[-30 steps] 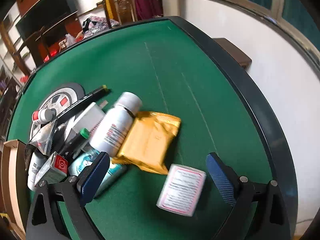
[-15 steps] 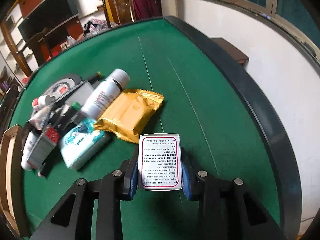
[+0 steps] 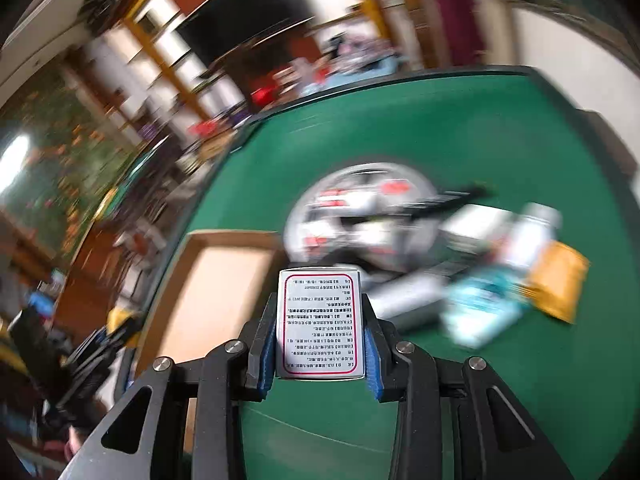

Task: Organize objects
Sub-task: 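Release the yellow tin into the box while the right gripper drops the white card box in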

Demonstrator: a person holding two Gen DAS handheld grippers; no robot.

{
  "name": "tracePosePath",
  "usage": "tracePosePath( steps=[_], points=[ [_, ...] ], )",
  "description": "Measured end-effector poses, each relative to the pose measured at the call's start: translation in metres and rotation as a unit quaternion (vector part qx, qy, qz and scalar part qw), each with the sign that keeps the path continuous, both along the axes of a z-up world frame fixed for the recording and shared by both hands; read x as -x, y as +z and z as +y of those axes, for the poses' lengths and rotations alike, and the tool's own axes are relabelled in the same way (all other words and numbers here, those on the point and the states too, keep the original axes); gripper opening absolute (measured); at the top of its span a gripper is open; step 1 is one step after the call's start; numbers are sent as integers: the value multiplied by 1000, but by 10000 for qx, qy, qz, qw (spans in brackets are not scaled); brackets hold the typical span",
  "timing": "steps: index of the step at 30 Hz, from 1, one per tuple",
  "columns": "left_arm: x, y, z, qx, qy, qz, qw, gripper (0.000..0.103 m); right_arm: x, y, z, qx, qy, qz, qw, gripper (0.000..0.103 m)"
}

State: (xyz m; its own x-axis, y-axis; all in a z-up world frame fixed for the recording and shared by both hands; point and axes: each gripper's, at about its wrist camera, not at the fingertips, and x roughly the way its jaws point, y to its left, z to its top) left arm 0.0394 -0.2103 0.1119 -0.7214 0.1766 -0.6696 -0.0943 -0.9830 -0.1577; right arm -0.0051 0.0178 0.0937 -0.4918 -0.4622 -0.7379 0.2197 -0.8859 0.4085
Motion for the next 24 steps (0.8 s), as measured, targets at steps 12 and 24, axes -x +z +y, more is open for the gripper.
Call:
tracePosePath(
  steps=[12,24],
  points=[
    [99,-74,-27,-1159,239,-1016,9878,39,80,-61,-124,-564,342,-554,9963,39],
    [112,-99,-35,-1936,296,-1212,9731,41,97,-74,-123,-903,210,-510,9944,39]
  ],
)
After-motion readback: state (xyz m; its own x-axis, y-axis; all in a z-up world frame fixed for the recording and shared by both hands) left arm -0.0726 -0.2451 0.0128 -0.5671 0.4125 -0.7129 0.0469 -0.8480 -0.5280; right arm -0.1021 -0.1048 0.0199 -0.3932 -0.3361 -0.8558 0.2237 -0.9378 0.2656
